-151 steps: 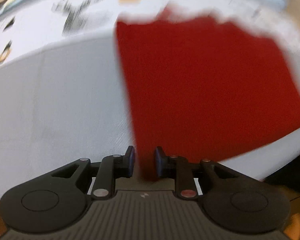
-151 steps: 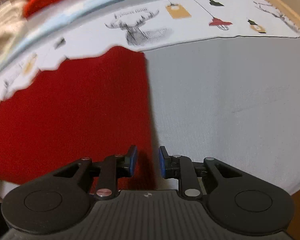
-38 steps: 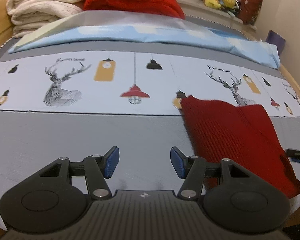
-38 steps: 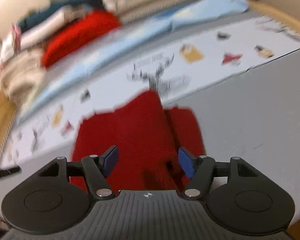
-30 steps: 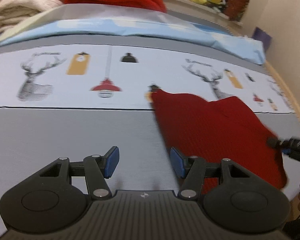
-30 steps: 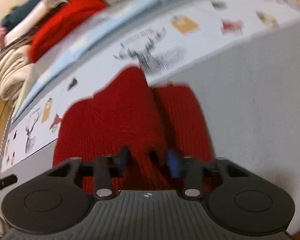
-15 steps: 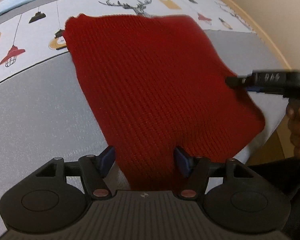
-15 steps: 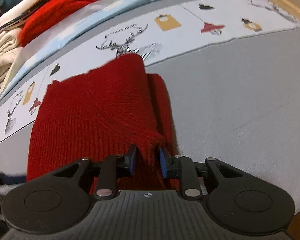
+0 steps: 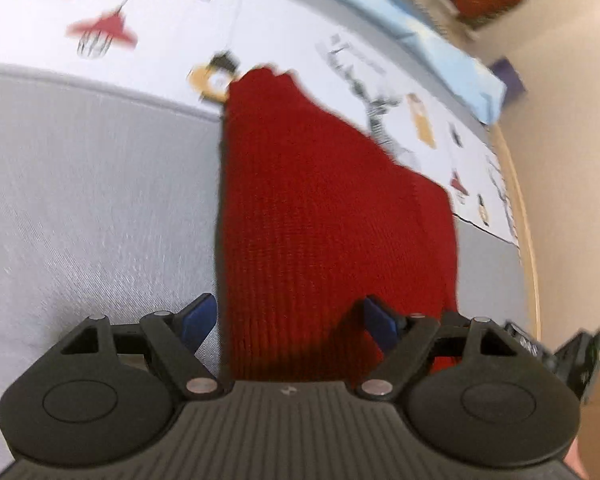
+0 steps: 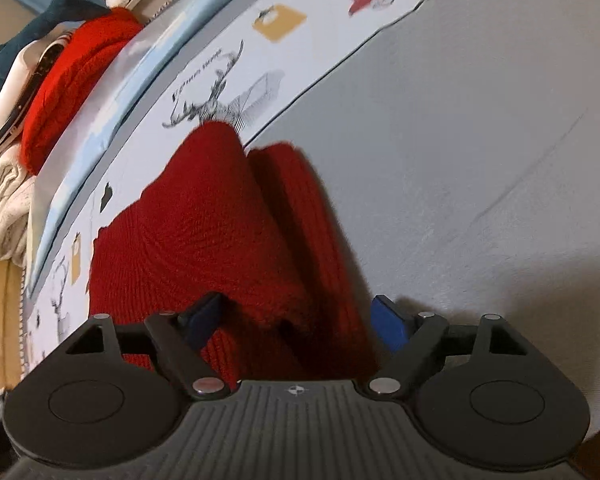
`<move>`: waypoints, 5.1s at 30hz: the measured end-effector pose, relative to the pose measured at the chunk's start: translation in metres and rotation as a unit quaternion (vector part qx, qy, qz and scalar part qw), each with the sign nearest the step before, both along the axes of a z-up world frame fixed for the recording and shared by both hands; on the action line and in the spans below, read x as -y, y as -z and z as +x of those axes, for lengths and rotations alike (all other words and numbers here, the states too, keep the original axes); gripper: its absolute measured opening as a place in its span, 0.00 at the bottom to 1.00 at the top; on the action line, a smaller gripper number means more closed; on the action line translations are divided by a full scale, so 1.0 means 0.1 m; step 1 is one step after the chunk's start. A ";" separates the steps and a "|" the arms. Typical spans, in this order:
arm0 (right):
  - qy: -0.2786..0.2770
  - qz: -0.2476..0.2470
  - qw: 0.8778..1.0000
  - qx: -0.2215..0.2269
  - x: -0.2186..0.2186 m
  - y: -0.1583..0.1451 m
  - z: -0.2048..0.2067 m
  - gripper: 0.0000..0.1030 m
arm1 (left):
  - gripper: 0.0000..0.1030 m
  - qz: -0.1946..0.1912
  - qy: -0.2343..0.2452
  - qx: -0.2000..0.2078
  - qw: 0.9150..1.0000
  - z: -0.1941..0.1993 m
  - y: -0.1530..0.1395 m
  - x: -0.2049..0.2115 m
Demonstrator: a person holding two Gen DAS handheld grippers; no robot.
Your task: Fold small clothes
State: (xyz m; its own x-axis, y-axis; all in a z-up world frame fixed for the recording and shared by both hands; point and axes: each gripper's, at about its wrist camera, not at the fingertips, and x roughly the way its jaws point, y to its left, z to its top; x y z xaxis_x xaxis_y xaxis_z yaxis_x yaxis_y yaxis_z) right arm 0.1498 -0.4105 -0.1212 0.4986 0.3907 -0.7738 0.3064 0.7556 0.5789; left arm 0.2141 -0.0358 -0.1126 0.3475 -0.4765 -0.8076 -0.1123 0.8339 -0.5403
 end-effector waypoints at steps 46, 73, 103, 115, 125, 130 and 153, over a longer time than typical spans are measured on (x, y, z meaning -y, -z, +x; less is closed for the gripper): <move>-0.074 -0.008 0.994 0.073 -1.58 -0.33 0.45 0.50 | 0.62 0.197 0.069 0.127 0.970 -0.27 -0.49 -1.10; -0.149 -0.203 0.939 0.236 -1.76 -1.30 -1.07 0.77 | 0.93 0.313 0.010 0.293 0.903 -2.06 -1.36 -0.84; -0.183 -0.238 0.920 0.251 -2.40 -1.31 -1.89 0.78 | 0.94 0.284 -0.044 0.234 0.929 -2.68 -1.09 -0.52; -0.185 -0.238 0.921 0.246 -2.43 -1.29 -1.82 0.78 | 0.94 0.276 -0.044 0.230 0.932 -2.61 -1.07 -0.57; -0.182 -0.238 0.923 0.243 -2.44 -1.28 -1.79 0.78 | 0.94 0.276 -0.044 0.231 0.932 -2.59 -1.07 -0.57; -0.182 -0.238 0.923 0.243 -2.44 -1.29 -1.79 0.78 | 0.94 0.276 -0.044 0.231 0.932 -2.59 -1.07 -0.57; -0.181 -0.237 0.923 0.241 -2.45 -1.28 -1.78 0.78 | 0.94 0.276 -0.044 0.231 0.932 -2.59 -1.07 -0.57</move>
